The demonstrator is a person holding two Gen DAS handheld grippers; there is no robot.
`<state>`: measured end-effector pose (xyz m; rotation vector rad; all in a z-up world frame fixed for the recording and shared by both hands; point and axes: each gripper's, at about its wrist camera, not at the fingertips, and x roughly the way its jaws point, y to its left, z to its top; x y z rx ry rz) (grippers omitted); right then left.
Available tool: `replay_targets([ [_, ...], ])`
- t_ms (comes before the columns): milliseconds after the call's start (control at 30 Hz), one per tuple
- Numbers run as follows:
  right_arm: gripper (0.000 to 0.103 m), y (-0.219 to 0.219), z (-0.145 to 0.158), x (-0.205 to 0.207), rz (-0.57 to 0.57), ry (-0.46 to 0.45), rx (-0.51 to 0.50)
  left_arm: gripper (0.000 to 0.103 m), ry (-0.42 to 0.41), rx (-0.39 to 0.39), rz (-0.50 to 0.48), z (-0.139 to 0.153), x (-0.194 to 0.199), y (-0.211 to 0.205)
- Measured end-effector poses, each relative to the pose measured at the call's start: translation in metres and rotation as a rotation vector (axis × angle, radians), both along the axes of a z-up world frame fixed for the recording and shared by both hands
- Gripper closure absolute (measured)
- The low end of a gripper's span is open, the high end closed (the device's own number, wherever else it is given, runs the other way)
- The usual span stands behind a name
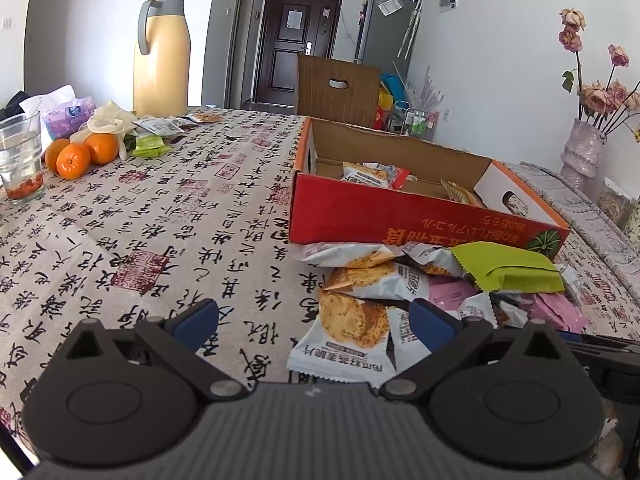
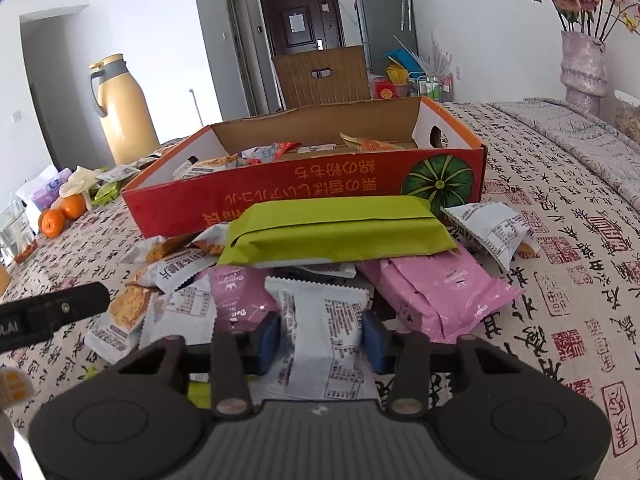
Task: Organize snacks
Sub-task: 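Grasp a white biscuit packet with the right gripper, then grasp another white biscuit packet with the left gripper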
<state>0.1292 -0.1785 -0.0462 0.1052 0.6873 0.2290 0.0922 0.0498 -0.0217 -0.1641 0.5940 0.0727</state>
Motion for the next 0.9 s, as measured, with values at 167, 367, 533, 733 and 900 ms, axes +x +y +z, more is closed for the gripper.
replay_targets([
  [167,0.064,-0.005,0.005,-0.010,0.013,-0.039,0.014,0.000,0.012,0.023,0.003,0.000,0.000,-0.002],
  [367,0.064,-0.014,0.014,-0.024,0.021,-0.106,0.022,0.000,0.047,0.063,-0.009,-0.005,0.006,-0.008],
  [533,0.064,-0.025,0.017,-0.029,-0.003,-0.128,0.033,0.000,0.126,0.116,-0.011,-0.017,0.019,-0.012],
  [733,0.064,-0.034,0.018,-0.030,-0.028,-0.140,0.042,0.000,0.151,0.150,-0.032,-0.023,0.029,-0.015],
  [900,0.063,-0.039,0.017,-0.029,-0.041,-0.140,0.049,0.001,0.164,0.175,-0.061,-0.027,0.040,-0.020],
])
